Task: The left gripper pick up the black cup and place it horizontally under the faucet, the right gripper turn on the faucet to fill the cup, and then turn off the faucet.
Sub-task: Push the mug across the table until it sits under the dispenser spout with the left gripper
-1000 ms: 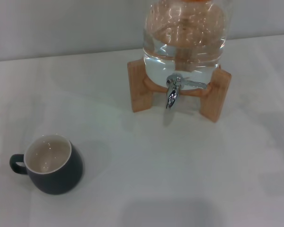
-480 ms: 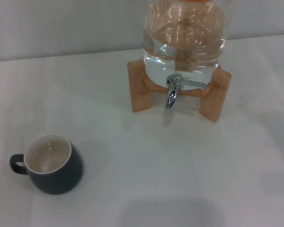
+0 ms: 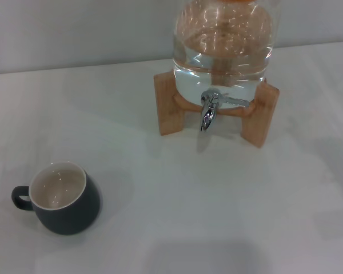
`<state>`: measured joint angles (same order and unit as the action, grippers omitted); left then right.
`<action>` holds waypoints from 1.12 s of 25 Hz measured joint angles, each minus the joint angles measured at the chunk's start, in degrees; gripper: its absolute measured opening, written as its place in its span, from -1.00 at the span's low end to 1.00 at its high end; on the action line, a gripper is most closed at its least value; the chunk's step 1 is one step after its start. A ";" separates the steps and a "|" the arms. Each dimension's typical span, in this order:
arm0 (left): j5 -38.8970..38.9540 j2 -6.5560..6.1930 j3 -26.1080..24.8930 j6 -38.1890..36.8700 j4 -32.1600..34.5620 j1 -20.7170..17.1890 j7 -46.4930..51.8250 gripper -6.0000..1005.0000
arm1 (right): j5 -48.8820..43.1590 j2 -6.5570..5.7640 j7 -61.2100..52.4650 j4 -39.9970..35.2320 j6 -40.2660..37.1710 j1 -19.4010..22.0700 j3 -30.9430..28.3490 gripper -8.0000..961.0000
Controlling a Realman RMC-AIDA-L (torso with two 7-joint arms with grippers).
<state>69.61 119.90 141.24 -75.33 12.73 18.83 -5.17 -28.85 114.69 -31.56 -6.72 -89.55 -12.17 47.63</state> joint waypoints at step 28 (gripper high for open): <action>0.14 0.17 8.85 2.30 2.61 -6.60 0.29 0.75 | -0.25 0.00 0.36 -0.05 1.96 -1.79 0.62 0.81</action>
<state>69.75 120.07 150.08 -73.03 15.34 12.23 -4.88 -29.10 114.70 -31.20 -6.77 -87.59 -13.96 48.25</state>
